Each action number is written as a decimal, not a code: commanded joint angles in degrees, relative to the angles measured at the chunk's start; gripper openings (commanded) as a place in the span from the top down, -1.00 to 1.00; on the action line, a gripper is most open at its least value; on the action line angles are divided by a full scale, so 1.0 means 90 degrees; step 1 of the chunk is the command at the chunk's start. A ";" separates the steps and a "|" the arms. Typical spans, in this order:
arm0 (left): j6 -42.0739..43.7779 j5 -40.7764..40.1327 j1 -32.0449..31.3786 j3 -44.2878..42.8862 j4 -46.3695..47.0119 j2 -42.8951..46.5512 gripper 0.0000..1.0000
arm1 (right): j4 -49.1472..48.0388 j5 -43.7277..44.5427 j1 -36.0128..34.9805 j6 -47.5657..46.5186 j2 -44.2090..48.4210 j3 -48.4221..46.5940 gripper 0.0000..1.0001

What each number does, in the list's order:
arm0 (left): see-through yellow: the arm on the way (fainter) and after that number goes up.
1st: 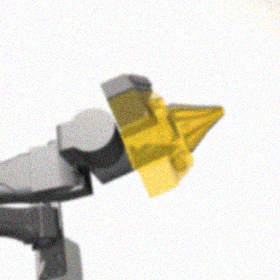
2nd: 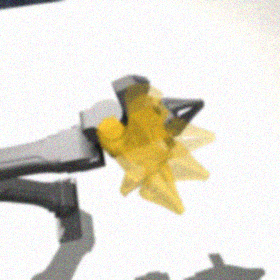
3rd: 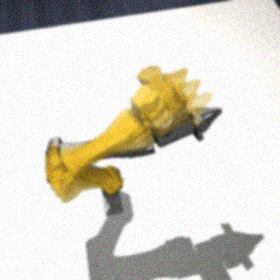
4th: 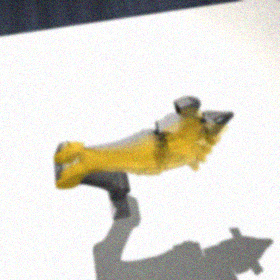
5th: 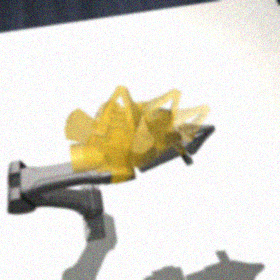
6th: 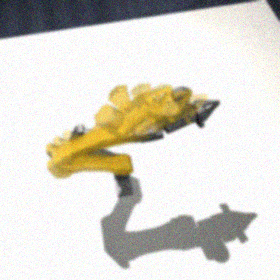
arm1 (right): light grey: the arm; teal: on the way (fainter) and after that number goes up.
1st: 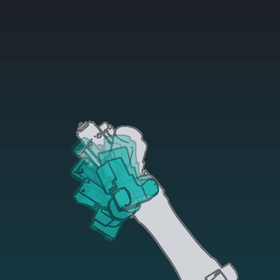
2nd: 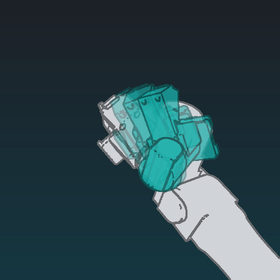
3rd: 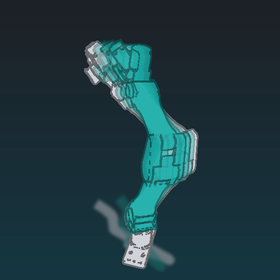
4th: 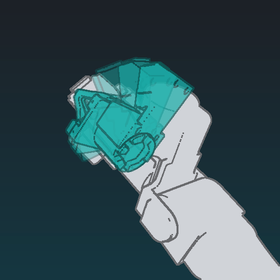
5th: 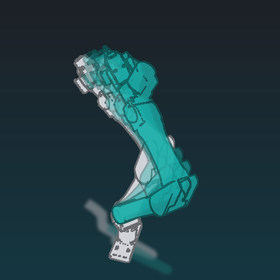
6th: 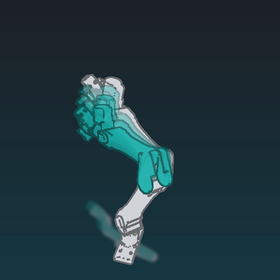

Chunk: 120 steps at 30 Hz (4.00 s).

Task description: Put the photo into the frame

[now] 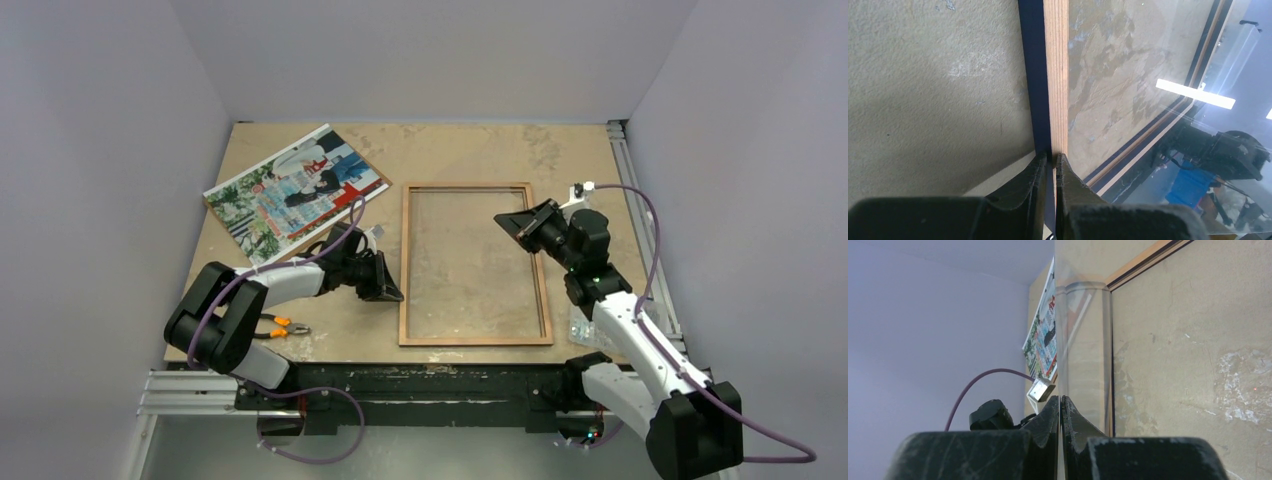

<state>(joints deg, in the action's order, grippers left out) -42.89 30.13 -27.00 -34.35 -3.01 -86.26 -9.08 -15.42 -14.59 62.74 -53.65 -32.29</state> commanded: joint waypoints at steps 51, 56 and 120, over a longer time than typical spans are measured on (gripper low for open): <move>0.0176 -0.0393 -0.0021 0.0342 -0.0291 -0.0338 0.97 | -0.0252 -0.0291 -0.0019 -0.0533 0.0143 -0.0359 1.00; 0.0176 -0.0389 -0.0020 0.0355 -0.0281 -0.0322 0.97 | -0.0173 -0.0178 -0.0015 -0.0568 0.0142 -0.0388 1.00; 0.0176 -0.0398 -0.0027 0.0443 -0.0252 -0.0314 0.99 | -0.0623 -0.0481 0.0042 -0.0334 -0.0702 -0.0563 1.00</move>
<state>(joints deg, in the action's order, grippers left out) -42.96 31.51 -26.63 -33.17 -0.58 -86.54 -12.08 -18.22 -14.28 60.80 -59.72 -36.10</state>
